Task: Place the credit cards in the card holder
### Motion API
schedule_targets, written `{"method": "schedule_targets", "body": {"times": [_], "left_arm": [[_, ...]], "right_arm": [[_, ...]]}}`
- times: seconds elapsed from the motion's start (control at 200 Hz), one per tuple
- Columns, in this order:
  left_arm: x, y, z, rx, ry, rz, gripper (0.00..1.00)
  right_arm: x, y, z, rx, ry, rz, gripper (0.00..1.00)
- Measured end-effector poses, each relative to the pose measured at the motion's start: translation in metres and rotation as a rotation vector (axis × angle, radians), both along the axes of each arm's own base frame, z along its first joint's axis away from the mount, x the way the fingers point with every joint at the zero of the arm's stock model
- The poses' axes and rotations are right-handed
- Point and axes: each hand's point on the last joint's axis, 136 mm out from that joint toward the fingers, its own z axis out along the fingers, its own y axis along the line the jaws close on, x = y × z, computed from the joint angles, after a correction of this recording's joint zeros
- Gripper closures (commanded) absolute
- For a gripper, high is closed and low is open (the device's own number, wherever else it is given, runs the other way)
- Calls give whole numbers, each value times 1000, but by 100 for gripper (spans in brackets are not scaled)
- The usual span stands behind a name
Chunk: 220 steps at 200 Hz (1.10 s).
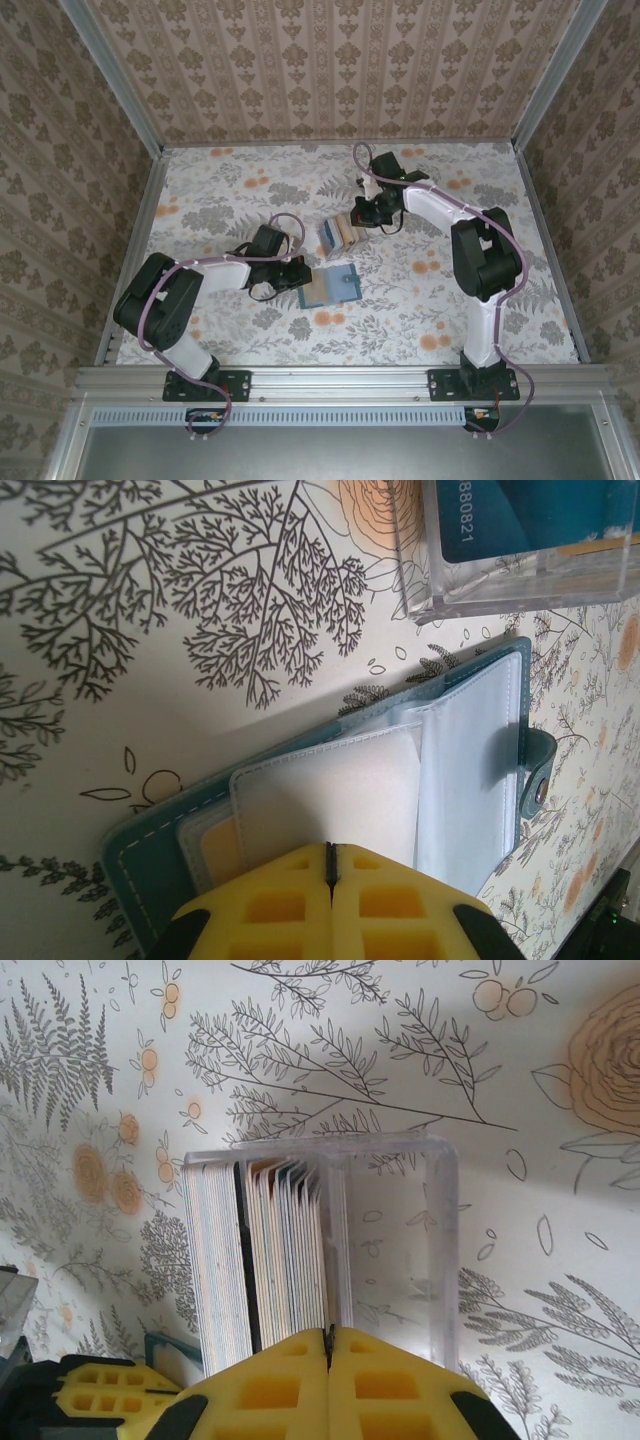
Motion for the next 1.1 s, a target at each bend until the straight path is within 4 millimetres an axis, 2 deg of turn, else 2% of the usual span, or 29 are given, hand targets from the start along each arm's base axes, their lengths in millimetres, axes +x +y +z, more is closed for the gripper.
{"method": "schedule_targets", "body": {"times": [0.11,0.275,0.405,0.5,0.615,0.735,0.835,0.99,1.1], "left_arm": [[0,0,0,0,0,-1,97],[0,-1,1,4,3,-2,96],[-2,-1,2,10,12,-4,94],[-3,1,5,14,15,-3,93],[-4,2,16,6,-6,-2,93],[-4,3,26,3,-27,-1,93],[-5,7,28,20,-36,3,93],[-8,13,21,50,-28,5,93],[-11,16,14,72,-16,6,92]], "right_arm": [[-1,-7,11,-24,-40,-11,97],[-7,-22,43,-61,-139,-48,98],[-23,-32,68,-44,-216,-71,100],[-43,-34,74,5,-235,-73,100],[-72,-24,60,74,-189,-40,100],[-107,-2,32,140,-93,20,100],[-128,12,18,198,-27,48,100],[-129,26,9,278,12,52,100],[-128,33,-8,309,58,48,100]]}}
